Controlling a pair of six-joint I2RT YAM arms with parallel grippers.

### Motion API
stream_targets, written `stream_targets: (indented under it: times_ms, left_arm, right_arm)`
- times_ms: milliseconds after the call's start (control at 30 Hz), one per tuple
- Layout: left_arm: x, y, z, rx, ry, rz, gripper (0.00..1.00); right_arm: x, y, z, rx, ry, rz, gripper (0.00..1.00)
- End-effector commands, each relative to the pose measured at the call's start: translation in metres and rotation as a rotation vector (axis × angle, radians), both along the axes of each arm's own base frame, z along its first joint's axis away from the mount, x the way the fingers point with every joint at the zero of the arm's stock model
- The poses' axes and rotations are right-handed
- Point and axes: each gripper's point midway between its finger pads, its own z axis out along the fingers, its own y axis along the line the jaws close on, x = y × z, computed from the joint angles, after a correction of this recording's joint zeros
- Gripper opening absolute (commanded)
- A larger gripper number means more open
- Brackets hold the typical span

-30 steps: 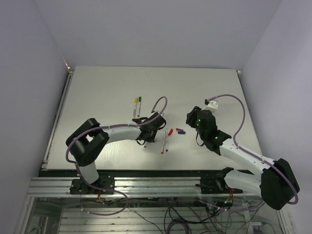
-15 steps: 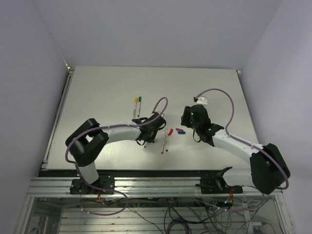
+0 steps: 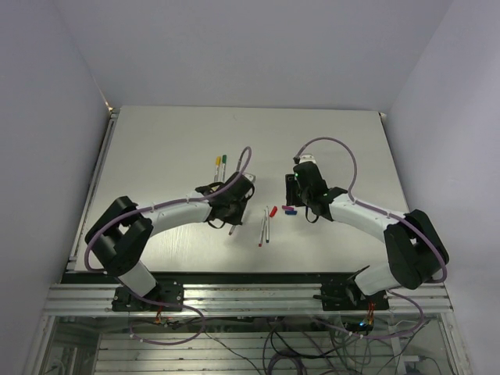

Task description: Insert the pens into the pen caps

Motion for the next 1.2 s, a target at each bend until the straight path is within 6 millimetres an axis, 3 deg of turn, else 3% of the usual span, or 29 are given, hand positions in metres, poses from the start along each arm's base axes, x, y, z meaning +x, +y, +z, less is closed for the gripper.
stream_targets:
  times_ms: [0, 267, 1167]
  left_arm:
    - [0.000, 0.001, 0.003, -0.089, 0.037, -0.001, 0.07]
    - [0.007, 0.006, 0.002, -0.109, 0.039, 0.009, 0.07]
    - [0.011, 0.002, -0.002, -0.172, 0.077, 0.015, 0.07]
  right_arm:
    - [-0.005, 0.003, -0.009, -0.034, 0.052, 0.056, 0.46]
    - [-0.011, 0.009, -0.024, -0.070, 0.105, 0.101, 0.46]
    - [-0.006, 0.005, -0.047, -0.168, 0.137, 0.084, 0.44]
